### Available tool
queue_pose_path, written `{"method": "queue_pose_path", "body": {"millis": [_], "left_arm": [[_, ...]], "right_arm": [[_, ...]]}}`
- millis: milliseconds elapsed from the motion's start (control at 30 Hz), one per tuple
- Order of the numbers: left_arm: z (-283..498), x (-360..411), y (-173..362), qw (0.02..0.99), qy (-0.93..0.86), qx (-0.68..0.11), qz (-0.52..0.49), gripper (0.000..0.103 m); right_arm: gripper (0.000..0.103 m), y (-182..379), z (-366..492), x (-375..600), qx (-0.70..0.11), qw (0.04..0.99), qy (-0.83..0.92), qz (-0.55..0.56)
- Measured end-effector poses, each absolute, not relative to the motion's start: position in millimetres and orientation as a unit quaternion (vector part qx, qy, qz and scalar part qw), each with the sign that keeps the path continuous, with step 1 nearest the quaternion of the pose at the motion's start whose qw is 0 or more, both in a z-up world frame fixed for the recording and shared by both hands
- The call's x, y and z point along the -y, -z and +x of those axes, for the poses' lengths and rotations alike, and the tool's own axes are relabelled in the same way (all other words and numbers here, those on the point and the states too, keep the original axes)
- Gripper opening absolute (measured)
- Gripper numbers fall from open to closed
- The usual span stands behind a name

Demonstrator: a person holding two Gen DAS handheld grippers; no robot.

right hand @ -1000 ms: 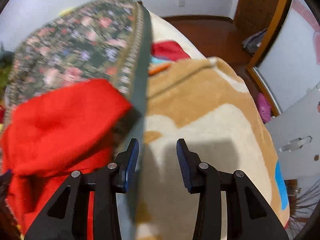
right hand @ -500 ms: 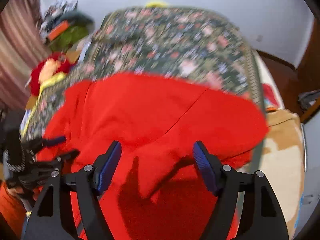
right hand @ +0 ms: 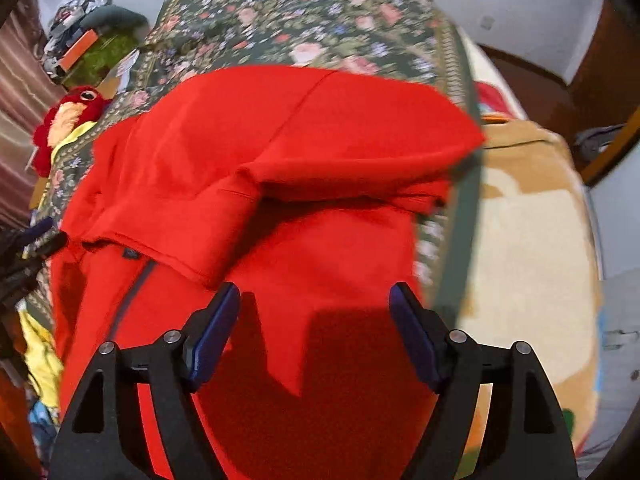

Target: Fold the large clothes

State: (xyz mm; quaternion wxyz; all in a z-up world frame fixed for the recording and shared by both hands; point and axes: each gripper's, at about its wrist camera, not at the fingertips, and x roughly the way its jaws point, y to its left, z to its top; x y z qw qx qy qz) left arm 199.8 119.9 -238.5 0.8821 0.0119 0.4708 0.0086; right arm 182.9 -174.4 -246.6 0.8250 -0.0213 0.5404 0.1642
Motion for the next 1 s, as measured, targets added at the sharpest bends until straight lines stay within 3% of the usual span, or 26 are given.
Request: {"method": "queue_pose_path", "body": {"millis": [200, 433, 833, 1000], "left_arm": [[178, -136, 215, 0.892, -0.028, -0.45, 0.002, 0.061], [139, -171, 210, 0.892, -0.057, -0.448, -0.03, 0.072], [72, -236, 289, 0.821, -0.038, -0.519, -0.236, 0.072], [62, -242, 320, 0.796, -0.051, -0.54, -0.271, 0.072]], "right_arm": [[0.074, 221, 158, 202, -0.509, 0.849, -0.145, -0.009], [0.075, 208, 132, 226, -0.488, 0.861, -0.138, 0.028], [0.076, 239, 108, 239, -0.525, 0.837, -0.139, 0.07], [0.076, 251, 105, 236, -0.534, 0.826, -0.157, 0.092]]}}
